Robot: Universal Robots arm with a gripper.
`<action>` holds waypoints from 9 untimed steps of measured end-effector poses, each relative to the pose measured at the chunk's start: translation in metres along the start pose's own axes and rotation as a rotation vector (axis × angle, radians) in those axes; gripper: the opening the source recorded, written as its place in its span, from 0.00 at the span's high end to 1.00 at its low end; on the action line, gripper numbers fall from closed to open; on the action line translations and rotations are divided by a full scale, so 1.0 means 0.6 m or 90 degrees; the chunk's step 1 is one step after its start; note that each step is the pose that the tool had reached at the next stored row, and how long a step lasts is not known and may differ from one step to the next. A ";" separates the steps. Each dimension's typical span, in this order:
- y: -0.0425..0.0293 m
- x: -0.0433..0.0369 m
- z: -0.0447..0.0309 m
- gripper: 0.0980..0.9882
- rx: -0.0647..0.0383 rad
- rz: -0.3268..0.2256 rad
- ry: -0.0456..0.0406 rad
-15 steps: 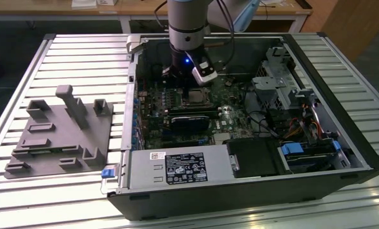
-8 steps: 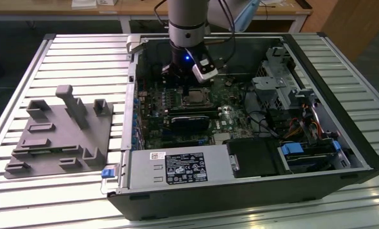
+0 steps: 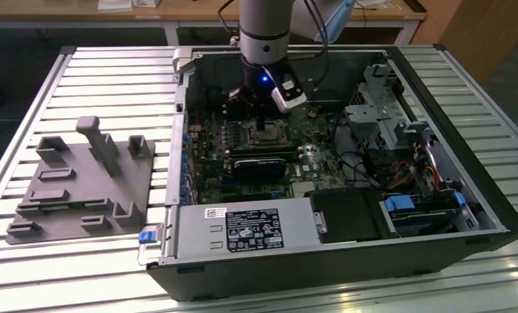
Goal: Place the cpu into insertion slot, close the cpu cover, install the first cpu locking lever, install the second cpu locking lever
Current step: 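Close the cpu cover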
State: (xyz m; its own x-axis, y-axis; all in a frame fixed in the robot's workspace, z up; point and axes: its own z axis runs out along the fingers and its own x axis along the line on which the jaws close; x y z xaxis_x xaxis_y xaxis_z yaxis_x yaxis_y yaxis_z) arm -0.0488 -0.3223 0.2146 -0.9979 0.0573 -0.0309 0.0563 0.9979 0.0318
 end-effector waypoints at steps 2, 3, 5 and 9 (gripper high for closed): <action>0.000 -0.007 0.000 0.99 0.000 0.000 0.0001; 0.001 -0.011 0.000 0.99 0.000 0.000 0.0001; 0.001 -0.017 0.001 0.99 0.000 0.000 0.0002; 0.001 -0.019 -0.001 0.99 0.001 0.000 0.0002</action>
State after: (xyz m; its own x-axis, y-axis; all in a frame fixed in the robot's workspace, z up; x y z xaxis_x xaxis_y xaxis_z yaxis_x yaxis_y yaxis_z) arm -0.0373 -0.3223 0.2158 -0.9979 0.0573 -0.0306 0.0564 0.9979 0.0310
